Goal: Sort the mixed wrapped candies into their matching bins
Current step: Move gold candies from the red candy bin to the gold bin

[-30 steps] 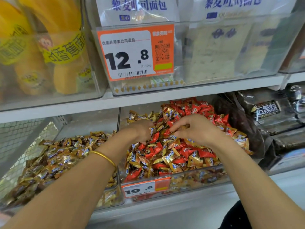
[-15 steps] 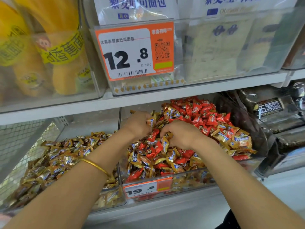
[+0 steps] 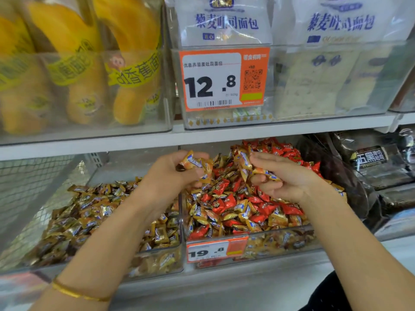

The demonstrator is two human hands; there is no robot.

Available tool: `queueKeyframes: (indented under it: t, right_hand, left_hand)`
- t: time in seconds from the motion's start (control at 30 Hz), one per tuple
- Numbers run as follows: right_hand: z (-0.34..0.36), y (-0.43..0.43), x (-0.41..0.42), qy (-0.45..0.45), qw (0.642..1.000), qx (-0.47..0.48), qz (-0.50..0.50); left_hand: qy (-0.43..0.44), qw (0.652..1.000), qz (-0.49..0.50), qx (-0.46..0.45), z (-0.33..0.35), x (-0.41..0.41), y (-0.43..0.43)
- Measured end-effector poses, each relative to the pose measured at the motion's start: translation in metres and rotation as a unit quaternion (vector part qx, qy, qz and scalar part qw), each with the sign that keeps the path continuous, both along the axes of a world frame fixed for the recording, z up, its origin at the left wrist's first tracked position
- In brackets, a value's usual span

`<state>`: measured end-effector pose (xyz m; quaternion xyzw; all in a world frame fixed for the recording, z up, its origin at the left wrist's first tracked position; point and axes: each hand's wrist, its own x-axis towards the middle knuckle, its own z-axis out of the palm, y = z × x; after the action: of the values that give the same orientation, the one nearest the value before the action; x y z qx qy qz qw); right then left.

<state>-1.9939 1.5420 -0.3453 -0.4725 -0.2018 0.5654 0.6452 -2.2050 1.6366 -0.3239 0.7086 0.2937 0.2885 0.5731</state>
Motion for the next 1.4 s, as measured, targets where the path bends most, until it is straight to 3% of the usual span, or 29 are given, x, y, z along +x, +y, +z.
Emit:
queueKeyframes:
  t: [0.1,0.3,0.43,0.5,0.57,0.67,0.77,0.83,0.97,1.07,1.17,1.23,1.37,1.4]
  right_hand:
    - [0.0,-0.001,-0.01,0.147,0.978,0.066,0.133]
    - [-0.009,0.014,-0.046,0.092,0.943,0.143,0.285]
    - [0.007,0.03,-0.096,-0.107,0.961,0.07,0.244]
    - [0.02,0.045,-0.125,-0.254,0.934,0.034,0.248]
    - [0.026,0.066,-0.149,-0.41,0.881,-0.014,0.236]
    - [0.026,0.091,-0.172,-0.536,0.812,-0.079,0.215]
    - [0.028,0.099,-0.18,-0.503,0.818,-0.09,0.265]
    - [0.034,0.091,-0.176,-0.518,0.815,-0.074,0.248]
    - [0.037,0.053,-0.133,-0.478,0.865,-0.002,0.153]
    - [0.035,0.014,-0.083,-0.509,0.859,-0.003,0.05]
    - [0.026,-0.008,-0.039,-0.536,0.843,-0.049,0.007]
    - [0.015,-0.013,-0.023,-0.562,0.824,-0.074,0.009]
    - [-0.006,-0.012,-0.02,-0.636,0.766,-0.075,0.057]
    - [-0.012,-0.009,-0.021,-0.675,0.729,-0.083,0.078]
  left_hand:
    - [-0.043,0.998,0.018,-0.034,-0.004,-0.024,0.005]
    - [-0.078,0.993,0.036,-0.086,-0.015,-0.066,0.021]
    - [-0.093,0.987,0.041,-0.128,-0.024,-0.087,0.034]
    - [-0.093,0.982,0.051,-0.157,-0.028,-0.097,0.042]
    - [-0.072,0.982,0.072,-0.157,-0.032,-0.106,0.049]
    - [0.002,0.986,0.113,-0.12,-0.039,-0.112,0.058]
    - [0.041,0.984,0.135,-0.106,-0.042,-0.111,0.062]
    - [0.072,0.986,0.144,-0.054,-0.04,-0.106,0.058]
    - [0.057,0.982,0.14,0.111,-0.028,-0.086,0.037]
    - [0.04,0.971,0.074,0.222,-0.014,-0.062,0.01]
    - [0.081,0.945,-0.033,0.315,-0.004,-0.03,-0.012]
    - [0.177,0.907,-0.111,0.367,-0.004,-0.004,-0.017]
    - [0.447,0.757,-0.206,0.43,-0.015,0.036,-0.011]
    - [0.496,0.729,-0.213,0.421,-0.016,0.042,-0.01]
